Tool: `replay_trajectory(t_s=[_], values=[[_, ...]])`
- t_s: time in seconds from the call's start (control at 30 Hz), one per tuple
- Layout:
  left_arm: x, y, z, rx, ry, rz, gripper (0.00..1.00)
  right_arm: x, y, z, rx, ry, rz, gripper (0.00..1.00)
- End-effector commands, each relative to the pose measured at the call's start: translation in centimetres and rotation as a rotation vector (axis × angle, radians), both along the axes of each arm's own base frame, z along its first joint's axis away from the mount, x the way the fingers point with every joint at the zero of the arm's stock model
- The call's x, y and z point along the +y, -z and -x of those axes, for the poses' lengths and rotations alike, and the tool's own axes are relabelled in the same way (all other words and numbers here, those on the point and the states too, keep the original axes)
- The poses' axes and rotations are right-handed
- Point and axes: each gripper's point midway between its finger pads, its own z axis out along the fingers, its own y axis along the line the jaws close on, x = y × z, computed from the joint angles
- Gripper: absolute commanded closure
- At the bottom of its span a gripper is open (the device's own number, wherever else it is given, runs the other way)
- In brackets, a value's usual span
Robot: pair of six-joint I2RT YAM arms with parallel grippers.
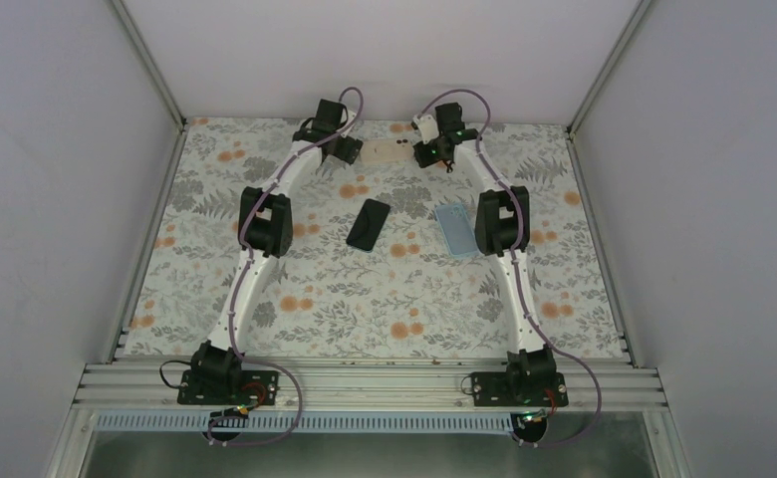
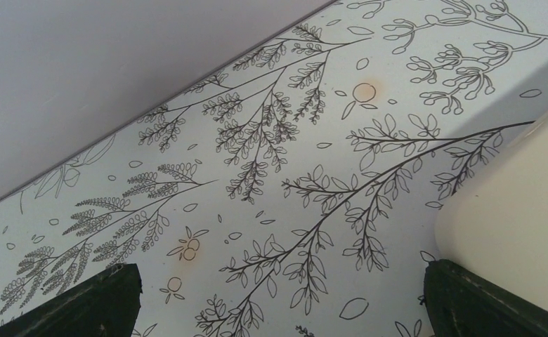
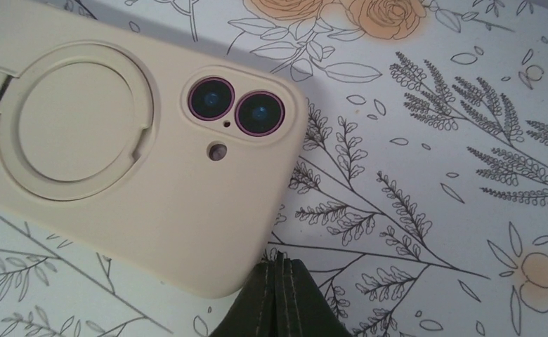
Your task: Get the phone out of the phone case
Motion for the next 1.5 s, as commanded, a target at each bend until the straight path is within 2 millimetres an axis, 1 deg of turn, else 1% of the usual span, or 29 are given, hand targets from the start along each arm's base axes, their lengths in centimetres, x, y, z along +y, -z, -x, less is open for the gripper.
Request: replay_trajectory(t_s=[0.0,0.13,0.2,0.3,0.4,0.47,0.63,0.67,0.73,0.77,0.8,0.83,0.97,1.0,1.07,1.13,1.17,1.27,1.33,1.4,1.47], values=[[-7.8,2.9,4.2,0.102,0.226,0.058,0.00,4.0,3.8,5.9,0.225,-0.137,-0.091,0.98],[-9.1,3.5,6.4,0.173,0.292,0.066,0.00,5.8,3.8,8.9,0.300,-0.212,-0.111,0.98],[-9.5,3.7,7.4,0.207,0.312,0.067,0.00,6.9,3.4,10.3,0.317,-0.249,-0.108,0.98],[-10.1,3.5,8.9,0.251,0.352,0.077,0.00,8.3,2.7,12.6,0.341,-0.306,-0.088,0.98],[-11.0,3.1,10.6,0.291,0.397,0.092,0.00,9.5,1.7,14.8,0.375,-0.350,-0.086,0.98],[-11.9,3.0,12.2,0.324,0.436,0.098,0.00,10.2,0.8,16.2,0.390,-0.376,-0.079,0.97],[-13.6,2.8,17.0,0.417,0.536,0.126,0.01,10.3,-0.6,19.6,0.436,-0.407,-0.078,0.97],[-13.6,3.2,18.1,0.439,0.551,0.123,0.01,10.3,-1.0,20.1,0.440,-0.412,-0.076,0.97],[-14.0,2.7,19.3,0.442,0.579,0.125,0.01,10.1,-2.0,21.0,0.438,-0.418,-0.068,0.97],[-13.9,2.6,19.8,0.446,0.586,0.125,0.01,9.7,-2.1,21.5,0.441,-0.416,-0.062,0.97],[-13.9,2.3,20.0,0.446,0.590,0.128,0.01,9.6,-2.8,21.6,0.423,-0.415,-0.054,0.97],[-13.9,2.2,20.3,0.449,0.596,0.131,0.01,9.2,-3.4,21.6,0.402,-0.411,-0.036,0.92],[-13.9,2.0,20.9,0.470,0.608,0.145,0.01,7.7,-5.4,20.9,0.308,-0.388,0.048,0.49],[-14.0,1.8,21.0,0.471,0.610,0.150,0.02,7.5,-5.7,20.9,0.298,-0.390,0.058,0.41],[-14.2,1.5,21.3,0.477,0.622,0.168,0.01,7.1,-5.9,20.6,0.276,-0.378,0.084,0.33],[-14.5,1.0,21.6,0.484,0.637,0.181,0.02,6.7,-6.0,20.4,0.259,-0.363,0.104,0.29],[-14.6,0.8,21.9,0.488,0.647,0.183,0.03,6.5,-5.9,20.4,0.254,-0.361,0.115,0.25],[-14.5,0.7,22.2,0.487,0.648,0.169,0.03,5.9,-5.8,20.6,0.223,-0.366,0.150,0.11],[-14.4,0.7,22.3,0.487,0.648,0.167,0.03,5.2,-6.2,20.4,0.174,-0.374,0.189,0.02],[-14.3,0.7,22.3,0.487,0.646,0.166,0.03,4.3,-5.9,20.2,0.141,-0.384,0.221,0.00],[-14.2,0.9,22.1,0.484,0.637,0.157,0.03,3.3,-4.8,20.1,0.153,-0.382,0.260,0.00]])
